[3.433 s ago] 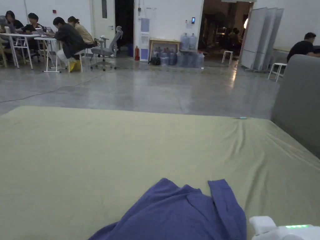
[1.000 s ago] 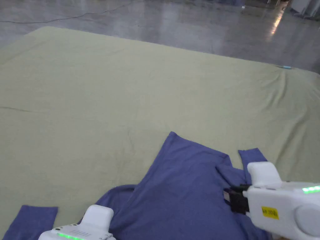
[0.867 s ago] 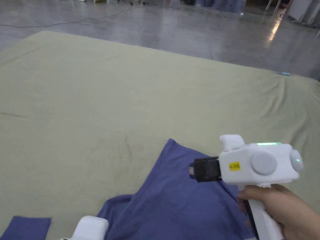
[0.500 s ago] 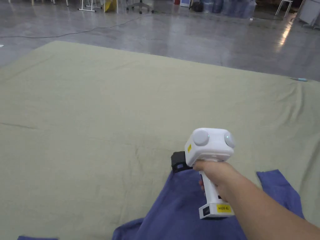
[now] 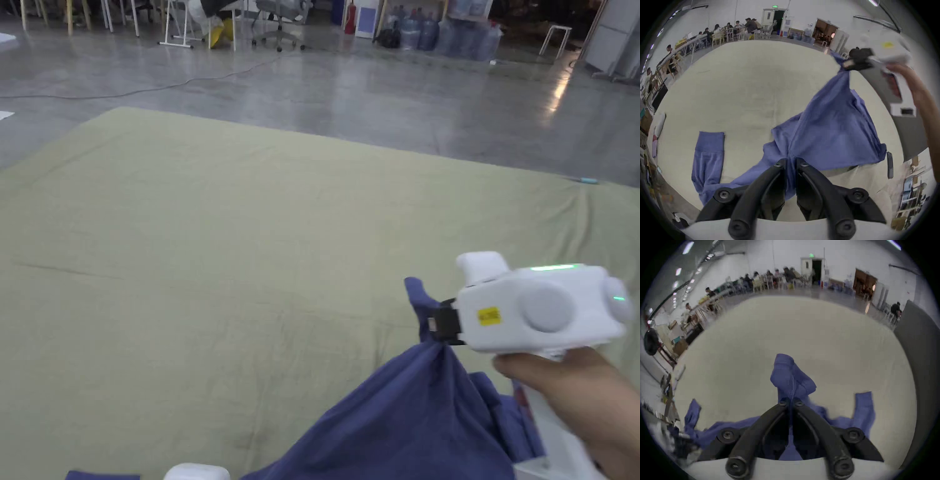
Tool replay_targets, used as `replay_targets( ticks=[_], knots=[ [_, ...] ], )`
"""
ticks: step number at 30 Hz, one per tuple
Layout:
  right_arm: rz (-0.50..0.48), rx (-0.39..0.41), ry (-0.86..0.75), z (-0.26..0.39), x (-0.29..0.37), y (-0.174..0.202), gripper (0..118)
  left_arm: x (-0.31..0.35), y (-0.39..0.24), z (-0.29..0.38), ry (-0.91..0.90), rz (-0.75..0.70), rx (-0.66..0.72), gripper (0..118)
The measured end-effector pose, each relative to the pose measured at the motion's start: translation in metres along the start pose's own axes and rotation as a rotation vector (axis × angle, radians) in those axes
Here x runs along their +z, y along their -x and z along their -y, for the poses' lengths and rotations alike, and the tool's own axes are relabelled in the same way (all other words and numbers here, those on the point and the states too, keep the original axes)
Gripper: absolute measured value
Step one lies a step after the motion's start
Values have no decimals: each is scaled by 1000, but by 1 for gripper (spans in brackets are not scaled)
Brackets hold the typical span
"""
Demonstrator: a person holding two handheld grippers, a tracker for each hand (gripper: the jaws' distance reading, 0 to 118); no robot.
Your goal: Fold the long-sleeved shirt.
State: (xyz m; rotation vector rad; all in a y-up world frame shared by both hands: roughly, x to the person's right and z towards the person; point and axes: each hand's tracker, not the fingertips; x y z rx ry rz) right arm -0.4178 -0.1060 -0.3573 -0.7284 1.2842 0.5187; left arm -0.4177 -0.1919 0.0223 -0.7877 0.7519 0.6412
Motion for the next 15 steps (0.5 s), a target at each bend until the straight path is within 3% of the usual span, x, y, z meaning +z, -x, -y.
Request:
replay_targets(
  ticks=[4, 9, 12, 15],
  knots=[
    [-4, -19, -174, 20, 136, -3, 0, 35, 1, -11, -88, 26, 15, 3],
    [38, -85, -364, 31, 259, 3, 0, 86, -9, -41, -253, 89, 42, 3],
    [34, -143, -440, 18, 298, -3, 0, 118, -25, -79, -346, 93, -39, 3],
    [80, -127, -486, -14, 321, -6, 0, 149, -37, -132, -407, 113, -80, 3]
  ],
)
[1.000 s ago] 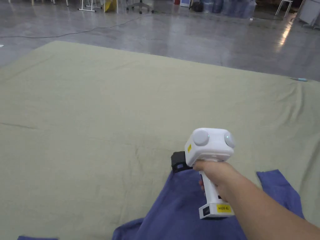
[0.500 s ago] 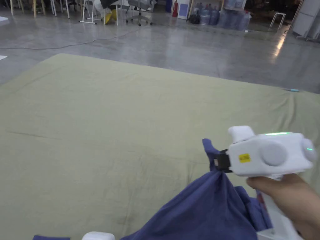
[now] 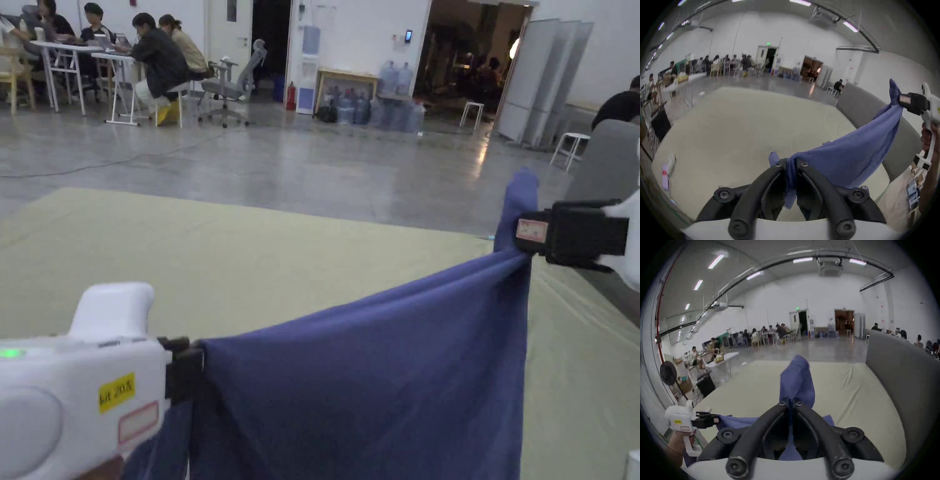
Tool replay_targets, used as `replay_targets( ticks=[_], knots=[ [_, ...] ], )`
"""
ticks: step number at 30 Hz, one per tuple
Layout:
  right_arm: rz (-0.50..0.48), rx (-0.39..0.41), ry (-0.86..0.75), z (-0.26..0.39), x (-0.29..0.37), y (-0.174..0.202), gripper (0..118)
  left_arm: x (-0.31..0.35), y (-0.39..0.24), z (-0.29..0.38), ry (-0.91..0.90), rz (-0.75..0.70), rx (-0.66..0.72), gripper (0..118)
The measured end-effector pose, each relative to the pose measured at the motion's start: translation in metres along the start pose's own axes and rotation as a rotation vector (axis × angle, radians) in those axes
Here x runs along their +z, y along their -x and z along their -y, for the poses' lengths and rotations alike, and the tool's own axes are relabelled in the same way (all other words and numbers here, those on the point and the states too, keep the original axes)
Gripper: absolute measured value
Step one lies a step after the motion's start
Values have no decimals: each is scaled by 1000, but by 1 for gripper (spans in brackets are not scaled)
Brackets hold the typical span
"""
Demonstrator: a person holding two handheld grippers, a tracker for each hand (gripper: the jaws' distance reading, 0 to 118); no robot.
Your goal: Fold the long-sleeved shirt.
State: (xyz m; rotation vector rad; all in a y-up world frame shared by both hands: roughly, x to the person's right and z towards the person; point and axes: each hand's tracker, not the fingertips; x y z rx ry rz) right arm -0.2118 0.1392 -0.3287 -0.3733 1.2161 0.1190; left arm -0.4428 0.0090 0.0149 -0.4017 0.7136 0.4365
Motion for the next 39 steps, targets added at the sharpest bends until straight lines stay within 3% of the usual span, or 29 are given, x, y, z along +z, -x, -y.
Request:
replay_targets(
  ticks=[3, 6, 11, 14, 16, 20, 21, 23, 25, 30, 35, 39],
  knots=[
    [30, 9, -48, -49, -6, 2, 0, 14, -12, -71, -113, 45, 22, 3],
    [121, 89, -97, -104, -24, 5, 0, 15, -29, -141, -206, -15, -64, 3],
    [183, 73, -131, -178, -61, -4, 0, -11, -42, -240, -219, -69, -93, 3],
    [211, 51, -133, -208, -89, -7, 0, -26, -73, -278, -296, -265, -269, 3],
    [232, 46, -131, -222, -108, -5, 0, -44, -84, -300, -295, -306, -317, 3],
    [357, 155, -143, -247, -144, 3, 0, -76, -87, -339, -232, -310, -200, 3],
    [392, 165, -154, -252, -151, 5, 0, -77, -86, -342, -243, -310, -176, 3],
    [371, 138, -157, -258, -160, 2, 0, -83, -86, -352, -255, -321, -163, 3],
    [363, 118, -172, -258, -169, -2, 0, -88, -83, -355, -264, -330, -165, 3],
    [359, 152, -91, -210, -211, -19, 0, -121, -71, -320, -193, -342, -207, 3],
    [334, 104, 90, -101, -253, -46, 0, -179, -48, -224, 50, -315, -215, 3],
    [295, 11, 207, 1, -259, -64, 0, -226, -28, -142, 196, -313, -258, 3]
  ],
)
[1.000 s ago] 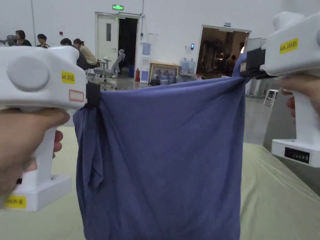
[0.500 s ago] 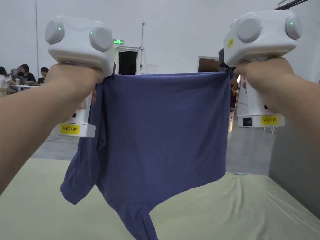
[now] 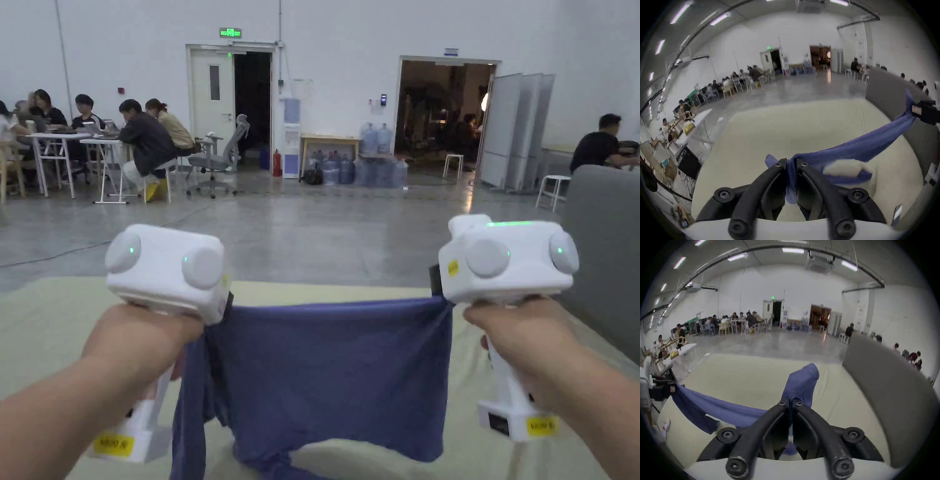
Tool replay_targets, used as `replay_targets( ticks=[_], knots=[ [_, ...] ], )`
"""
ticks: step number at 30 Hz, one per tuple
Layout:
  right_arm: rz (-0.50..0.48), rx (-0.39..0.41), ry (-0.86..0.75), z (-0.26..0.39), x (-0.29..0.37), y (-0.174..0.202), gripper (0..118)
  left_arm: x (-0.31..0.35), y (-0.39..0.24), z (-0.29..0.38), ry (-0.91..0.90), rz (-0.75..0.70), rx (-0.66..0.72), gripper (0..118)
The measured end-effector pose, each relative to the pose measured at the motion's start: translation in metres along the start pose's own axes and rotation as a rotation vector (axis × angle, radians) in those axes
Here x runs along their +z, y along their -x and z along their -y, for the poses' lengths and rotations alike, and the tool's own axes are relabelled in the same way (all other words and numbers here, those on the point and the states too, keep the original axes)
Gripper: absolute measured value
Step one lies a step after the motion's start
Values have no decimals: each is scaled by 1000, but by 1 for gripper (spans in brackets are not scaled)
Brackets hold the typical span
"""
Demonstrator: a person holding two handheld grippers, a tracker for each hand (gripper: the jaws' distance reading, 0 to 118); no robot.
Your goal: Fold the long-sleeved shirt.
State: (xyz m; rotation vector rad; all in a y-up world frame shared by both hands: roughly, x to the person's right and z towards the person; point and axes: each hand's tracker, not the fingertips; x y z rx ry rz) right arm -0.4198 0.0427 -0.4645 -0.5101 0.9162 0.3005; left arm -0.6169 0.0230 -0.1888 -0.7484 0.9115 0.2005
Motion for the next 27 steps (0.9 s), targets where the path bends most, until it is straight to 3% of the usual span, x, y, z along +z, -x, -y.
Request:
replay_targets(
  ticks=[3, 7, 12, 15, 22, 27],
  knots=[
    [-36, 10, 96, 74, -6, -10, 0, -13, -12, 62, 81, 39, -17, 3],
    [-47, 3, 89, 156, 29, -26, 0, 3, -17, 138, 102, 93, -19, 3],
    [-127, -32, 221, 255, 83, -37, 0, 59, -33, 235, 140, 151, -79, 3],
    [-133, 0, 226, 306, 106, -37, 0, 85, -40, 282, 180, 156, -105, 3],
    [-124, 43, 277, 372, 161, -31, 0, 135, -39, 362, 252, 180, -106, 3],
    [-122, 110, 399, 406, 190, -19, 0, 144, -37, 407, 328, 192, -126, 3]
  ],
)
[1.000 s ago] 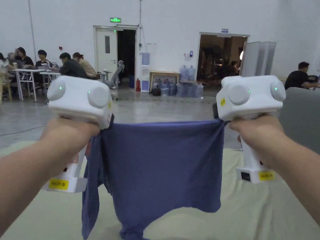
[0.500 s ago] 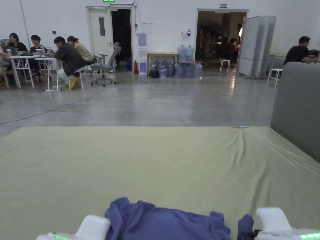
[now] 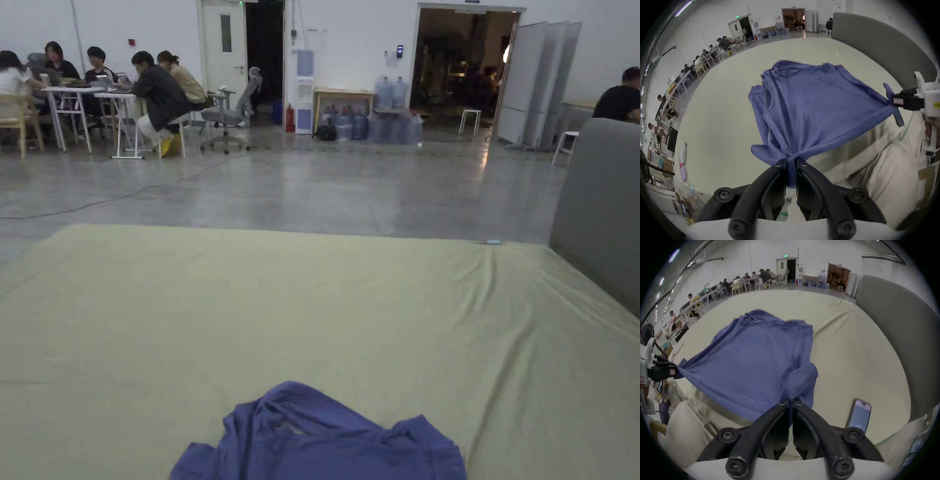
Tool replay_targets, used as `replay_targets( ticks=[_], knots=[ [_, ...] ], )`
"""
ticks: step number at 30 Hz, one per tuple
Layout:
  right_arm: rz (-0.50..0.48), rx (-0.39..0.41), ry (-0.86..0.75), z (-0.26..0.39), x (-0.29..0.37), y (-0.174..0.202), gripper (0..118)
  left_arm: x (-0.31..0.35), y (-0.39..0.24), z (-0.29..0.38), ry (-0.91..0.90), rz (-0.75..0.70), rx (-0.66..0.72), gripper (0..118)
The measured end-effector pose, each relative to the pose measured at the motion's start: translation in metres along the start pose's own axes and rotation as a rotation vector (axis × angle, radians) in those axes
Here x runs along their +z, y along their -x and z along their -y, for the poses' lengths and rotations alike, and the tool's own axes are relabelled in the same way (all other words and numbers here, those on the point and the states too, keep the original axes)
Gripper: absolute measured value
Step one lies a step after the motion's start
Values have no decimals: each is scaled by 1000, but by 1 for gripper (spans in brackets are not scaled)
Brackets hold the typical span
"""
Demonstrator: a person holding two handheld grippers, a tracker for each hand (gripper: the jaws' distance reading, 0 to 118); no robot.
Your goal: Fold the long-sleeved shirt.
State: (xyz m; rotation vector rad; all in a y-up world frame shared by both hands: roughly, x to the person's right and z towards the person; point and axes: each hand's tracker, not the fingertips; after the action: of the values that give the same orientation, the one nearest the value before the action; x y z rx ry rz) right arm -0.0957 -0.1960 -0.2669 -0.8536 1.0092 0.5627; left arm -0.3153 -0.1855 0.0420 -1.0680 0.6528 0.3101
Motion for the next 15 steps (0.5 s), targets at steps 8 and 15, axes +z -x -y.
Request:
replay_targets(
  ticks=[8, 15],
  knots=[
    [-27, 11, 173, 21, -20, 6, 0, -9, -8, 19, 84, 20, -24, 3],
    [-44, -31, 266, 19, -53, 4, 0, -54, 0, 19, 192, 29, 24, 3]
  ],
)
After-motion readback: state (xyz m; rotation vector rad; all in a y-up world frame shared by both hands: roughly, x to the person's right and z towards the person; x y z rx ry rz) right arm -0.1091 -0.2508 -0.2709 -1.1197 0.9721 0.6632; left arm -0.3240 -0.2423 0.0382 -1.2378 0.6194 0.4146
